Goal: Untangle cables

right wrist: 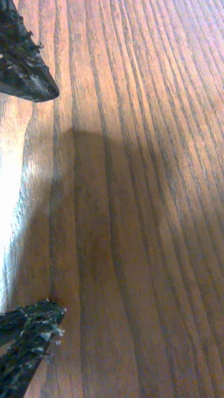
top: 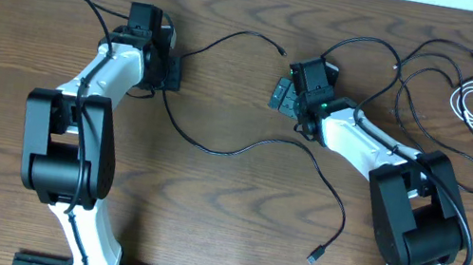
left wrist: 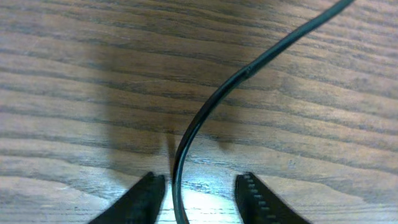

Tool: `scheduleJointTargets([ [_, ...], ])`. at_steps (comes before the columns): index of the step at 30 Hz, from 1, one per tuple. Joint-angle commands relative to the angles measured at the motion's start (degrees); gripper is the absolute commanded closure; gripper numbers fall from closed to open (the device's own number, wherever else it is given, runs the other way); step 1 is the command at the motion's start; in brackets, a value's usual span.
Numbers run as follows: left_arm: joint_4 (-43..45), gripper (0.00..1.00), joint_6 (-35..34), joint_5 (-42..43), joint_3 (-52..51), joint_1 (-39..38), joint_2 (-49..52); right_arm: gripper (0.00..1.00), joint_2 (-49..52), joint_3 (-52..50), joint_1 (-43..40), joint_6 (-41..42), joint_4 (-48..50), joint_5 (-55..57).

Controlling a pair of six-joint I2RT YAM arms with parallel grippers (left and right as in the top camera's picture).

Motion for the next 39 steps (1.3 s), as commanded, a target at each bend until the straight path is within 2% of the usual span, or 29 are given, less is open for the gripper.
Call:
scheduleJointTargets([
  [1,-0.3,0.66,-0.1,-0.7,0.1,0.1,0.8,0.01,1.8,-0.6,-0.1,-0.3,-0.3,-0.1],
  [18,-0.1,0.68,-0.1,-0.8,0.1,0.1,0.8,0.01,1.8,-0.6,0.0,-0.3,-0.4,-0.1],
  [28,1.2,0.73,-0.1,-0.8,-0.2,0.1,0.8,0.01,1.8,-0.6,0.0,-0.3,-0.4,-0.1],
  [32,1.2,0.73,-0.1,-5.3,-0.2,0.1,0.8,0.01,1.8,-0.6,0.0,-0.3,-0.4,-0.1],
  [39,1.4,0.72,-0.1,-5.7,-0.3,-0.3,1.0,0.01,1.8,-0.6,0.0,-0.3,-0.4,-0.1],
])
